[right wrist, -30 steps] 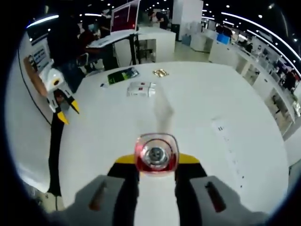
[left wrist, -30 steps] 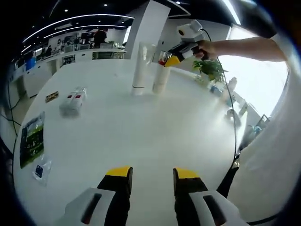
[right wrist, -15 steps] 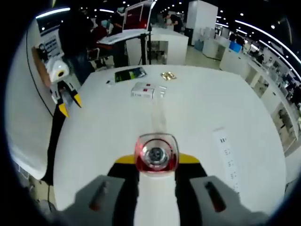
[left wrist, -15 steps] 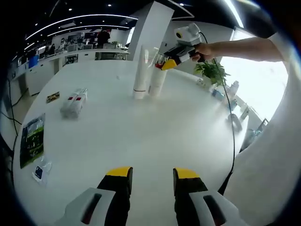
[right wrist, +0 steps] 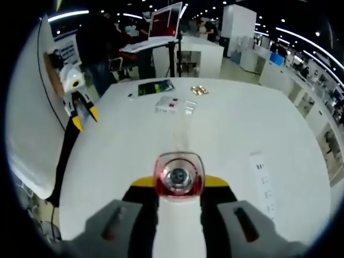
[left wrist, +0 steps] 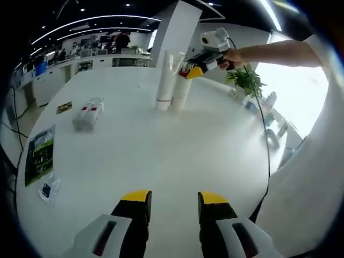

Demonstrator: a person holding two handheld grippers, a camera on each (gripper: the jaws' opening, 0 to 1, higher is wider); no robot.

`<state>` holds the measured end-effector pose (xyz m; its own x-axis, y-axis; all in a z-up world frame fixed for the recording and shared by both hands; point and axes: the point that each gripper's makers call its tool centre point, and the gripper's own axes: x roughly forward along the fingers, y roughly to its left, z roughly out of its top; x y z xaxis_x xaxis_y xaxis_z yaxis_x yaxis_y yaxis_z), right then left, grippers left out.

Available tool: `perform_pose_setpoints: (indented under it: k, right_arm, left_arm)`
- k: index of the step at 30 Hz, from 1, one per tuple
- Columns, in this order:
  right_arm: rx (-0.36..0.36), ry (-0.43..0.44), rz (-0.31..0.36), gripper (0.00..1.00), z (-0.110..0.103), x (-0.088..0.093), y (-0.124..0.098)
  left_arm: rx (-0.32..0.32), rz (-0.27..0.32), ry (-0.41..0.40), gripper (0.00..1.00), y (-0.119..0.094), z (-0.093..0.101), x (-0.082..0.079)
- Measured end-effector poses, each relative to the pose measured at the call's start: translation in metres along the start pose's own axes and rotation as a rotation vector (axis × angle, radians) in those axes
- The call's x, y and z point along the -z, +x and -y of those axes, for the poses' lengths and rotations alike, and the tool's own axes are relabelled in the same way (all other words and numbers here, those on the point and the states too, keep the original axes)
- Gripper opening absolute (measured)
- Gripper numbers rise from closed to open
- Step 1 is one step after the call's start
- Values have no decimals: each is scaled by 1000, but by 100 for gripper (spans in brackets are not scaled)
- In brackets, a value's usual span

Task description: Arrange the skincare products in the storage area until every visible bottle or jar stands upright without overlapping.

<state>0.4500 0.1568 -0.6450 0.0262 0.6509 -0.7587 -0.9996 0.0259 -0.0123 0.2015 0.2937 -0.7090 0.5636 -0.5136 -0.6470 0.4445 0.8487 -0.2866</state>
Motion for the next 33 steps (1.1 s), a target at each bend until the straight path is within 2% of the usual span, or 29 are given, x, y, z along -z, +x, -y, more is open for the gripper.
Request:
perform_pose_setpoints:
  k: [1,12,14,17,19,25,26,29,31,33]
  right_arm:
    - [-7,19,3,29,1,0,0]
    - [-14,-3,3,31,0,-4,1]
    - [-15,15,9,32,1,-4,1]
    - [4,38,20,39,5,-4,0]
    - [1,52,40,40,4,-7,-1]
    - [49,93,55,46,6,-7,-6]
    - [82,175,100,48,8,-8,-11]
    - [121,240,151,53,9,-9,-19]
    - [187,349,222,57,12,-7,-31]
    - [249,429,272,57,15,-3,-39]
  left_arm:
    - [0,-1,1,36,0,0,0]
    - [0,-6,13,36,2,2,-1]
    - [1,-12,12,36,1,3,0]
    - [6,-15,26,36,2,3,-1]
    - [6,-14,27,36,2,2,-3]
    - [11,-10,42,36,3,0,-6]
    - [13,-11,45,36,3,-1,-6]
    - [20,-6,45,36,4,-1,-8]
    - [25,-6,57,36,5,-1,-9]
    - [33,-6,55,36,6,0,-10]
